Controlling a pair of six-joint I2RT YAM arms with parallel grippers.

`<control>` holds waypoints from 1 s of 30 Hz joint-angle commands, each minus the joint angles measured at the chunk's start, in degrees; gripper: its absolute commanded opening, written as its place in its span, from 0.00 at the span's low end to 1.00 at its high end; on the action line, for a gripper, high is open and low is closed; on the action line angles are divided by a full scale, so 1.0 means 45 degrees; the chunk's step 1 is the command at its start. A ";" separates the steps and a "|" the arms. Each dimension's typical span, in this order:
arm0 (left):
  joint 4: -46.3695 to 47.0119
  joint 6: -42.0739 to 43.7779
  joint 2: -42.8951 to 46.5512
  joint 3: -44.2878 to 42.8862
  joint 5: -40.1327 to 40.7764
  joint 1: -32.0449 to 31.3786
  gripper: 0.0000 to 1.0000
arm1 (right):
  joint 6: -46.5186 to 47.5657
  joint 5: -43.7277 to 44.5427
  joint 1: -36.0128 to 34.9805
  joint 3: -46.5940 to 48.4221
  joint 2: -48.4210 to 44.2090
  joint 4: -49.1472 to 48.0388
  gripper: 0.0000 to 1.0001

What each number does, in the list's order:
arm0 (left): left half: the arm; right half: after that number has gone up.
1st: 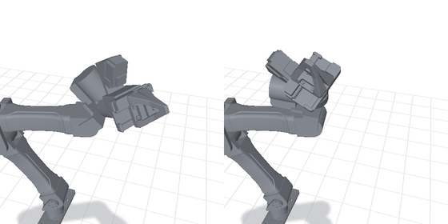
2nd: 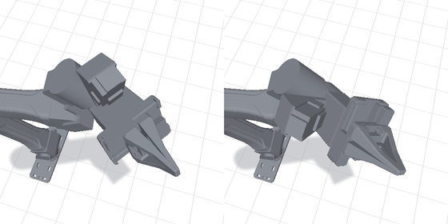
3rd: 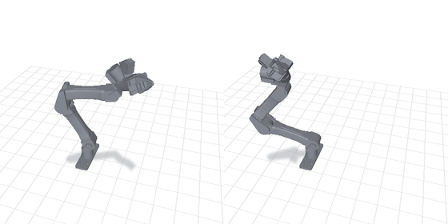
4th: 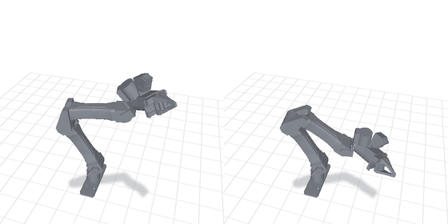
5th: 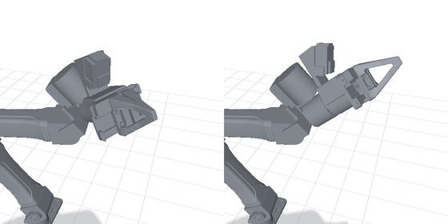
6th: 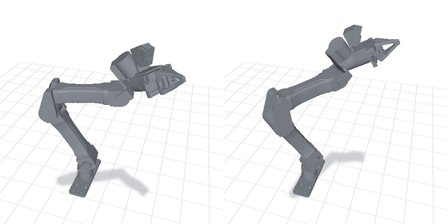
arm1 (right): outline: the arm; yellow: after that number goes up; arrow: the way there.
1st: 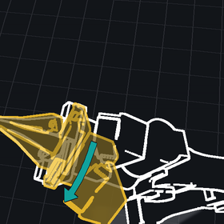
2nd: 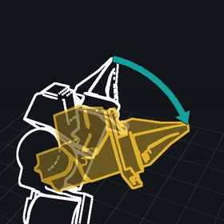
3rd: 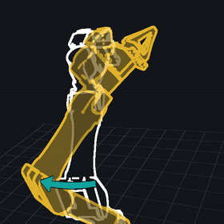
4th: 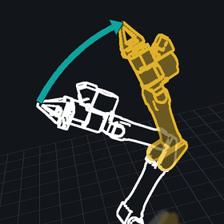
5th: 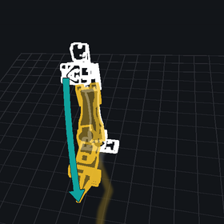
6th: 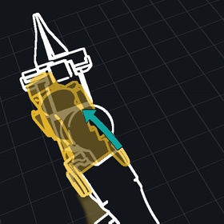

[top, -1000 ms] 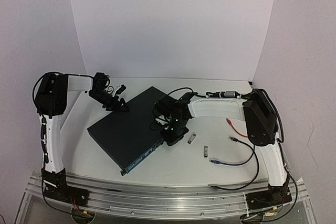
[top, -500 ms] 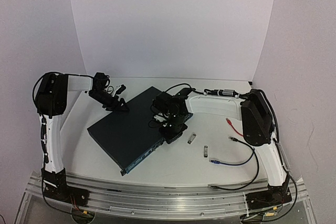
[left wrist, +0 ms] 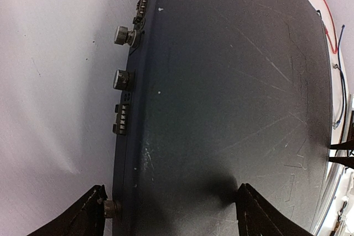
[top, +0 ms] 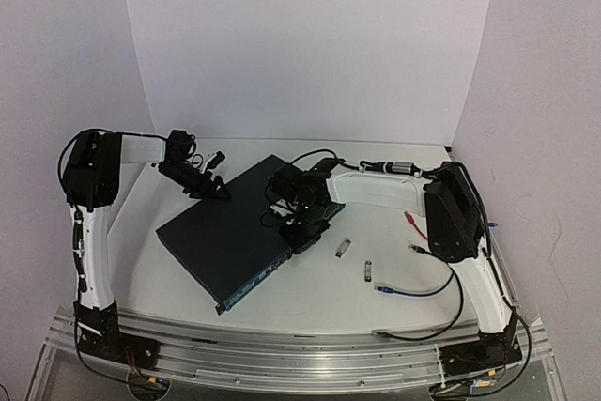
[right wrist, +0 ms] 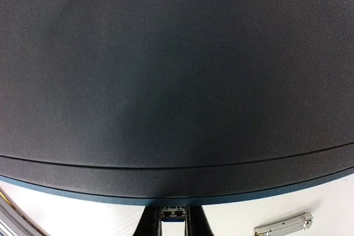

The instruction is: Insert the plug into the switch port

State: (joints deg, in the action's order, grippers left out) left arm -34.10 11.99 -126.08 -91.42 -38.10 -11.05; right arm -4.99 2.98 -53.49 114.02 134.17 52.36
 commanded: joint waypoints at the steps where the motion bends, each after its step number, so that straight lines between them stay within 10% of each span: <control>1: -0.0543 0.0183 -0.0154 0.0406 -0.1426 -0.0716 0.78 | -0.0664 0.0535 0.0137 0.0735 -0.0410 -0.3702 0.12; 14: -0.0648 0.0363 -0.0068 0.0213 -0.1109 -0.0712 0.78 | -0.1224 -0.0612 0.0136 -0.3840 -0.3730 -0.3690 0.44; 30: -0.0726 0.0286 -0.0029 0.0164 -0.1052 -0.0720 0.79 | -0.1905 0.0404 0.0135 -0.5273 -0.3315 -0.3631 0.32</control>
State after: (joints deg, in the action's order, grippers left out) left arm -34.00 12.01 -126.08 -91.37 -38.22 -11.03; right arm -12.88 3.11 -53.02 88.09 116.63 36.69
